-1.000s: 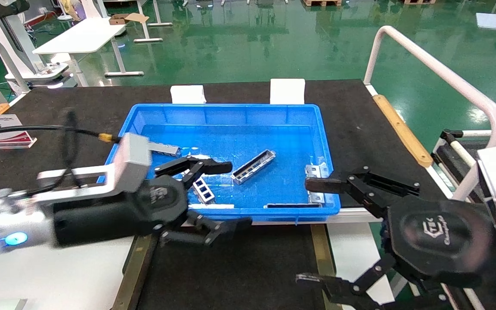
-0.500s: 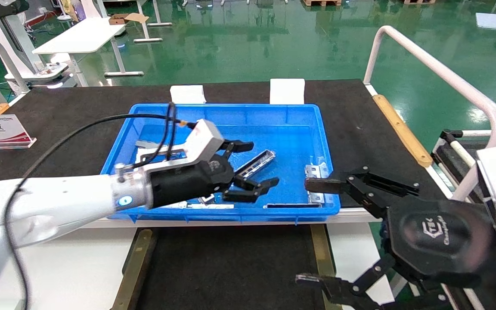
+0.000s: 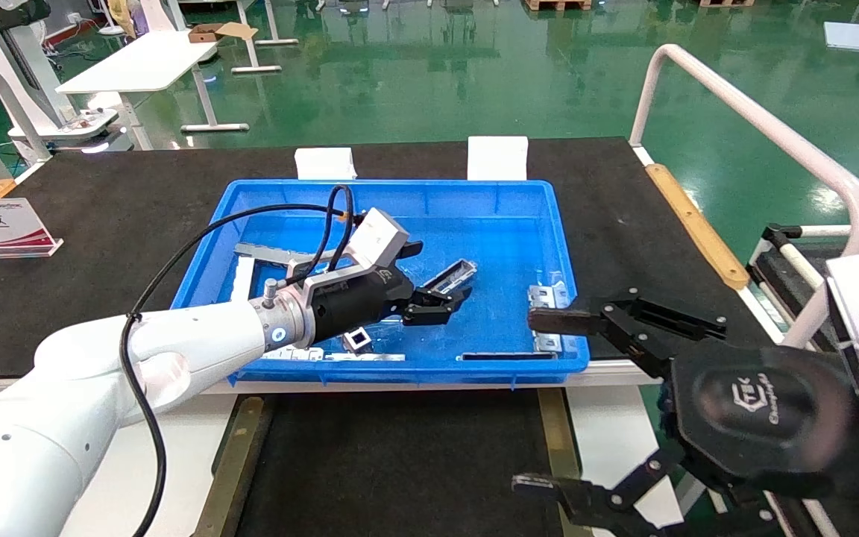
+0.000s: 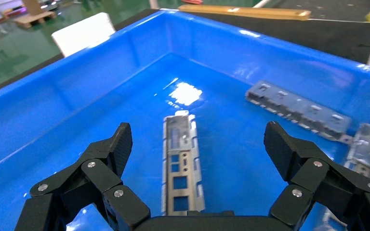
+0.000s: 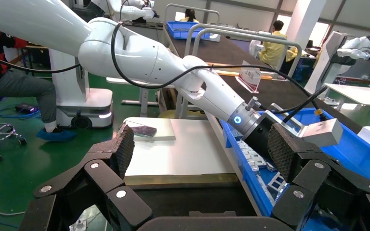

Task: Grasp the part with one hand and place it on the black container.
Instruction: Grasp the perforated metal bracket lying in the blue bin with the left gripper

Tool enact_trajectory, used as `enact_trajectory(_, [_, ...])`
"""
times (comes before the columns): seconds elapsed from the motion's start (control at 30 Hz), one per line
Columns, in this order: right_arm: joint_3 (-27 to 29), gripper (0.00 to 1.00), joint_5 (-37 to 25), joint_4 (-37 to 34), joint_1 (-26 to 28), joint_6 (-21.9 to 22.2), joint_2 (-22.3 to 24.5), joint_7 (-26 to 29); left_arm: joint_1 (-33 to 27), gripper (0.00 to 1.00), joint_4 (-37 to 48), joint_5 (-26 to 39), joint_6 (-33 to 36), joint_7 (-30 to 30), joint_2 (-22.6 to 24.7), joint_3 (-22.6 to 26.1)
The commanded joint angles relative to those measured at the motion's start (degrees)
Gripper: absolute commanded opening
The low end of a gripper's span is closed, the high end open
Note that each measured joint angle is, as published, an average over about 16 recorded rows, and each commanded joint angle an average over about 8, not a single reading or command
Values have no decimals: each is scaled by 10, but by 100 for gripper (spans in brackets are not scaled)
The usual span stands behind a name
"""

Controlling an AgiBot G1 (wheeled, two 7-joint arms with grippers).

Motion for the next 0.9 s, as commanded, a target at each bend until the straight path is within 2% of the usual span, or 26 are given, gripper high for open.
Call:
enact_trajectory(0.03, [0, 92, 0, 0, 0, 0, 0, 0, -1, 100, 18, -7, -12, 16, 7, -2])
enact_trajectory(0.07, [0, 79, 0, 0, 0, 0, 0, 0, 0, 93, 21, -11, -16, 18, 8, 0])
enact_trajectory(0.27, [0, 4, 0, 0, 0, 0, 0, 0, 8, 18, 23, -30, -29, 19, 10, 23])
enact_trajectory(0.3, [0, 0, 0, 0, 0, 0, 0, 0, 9, 6, 23, -32, -31, 18, 10, 27])
enact_trajectory(0.33, [0, 0, 0, 0, 0, 0, 0, 0, 10, 0, 23, -33, -34, 17, 10, 32])
enact_trajectory(0.9, [0, 0, 0, 0, 0, 0, 0, 0, 15, 0, 14, -67, -85, -1, 9, 108])
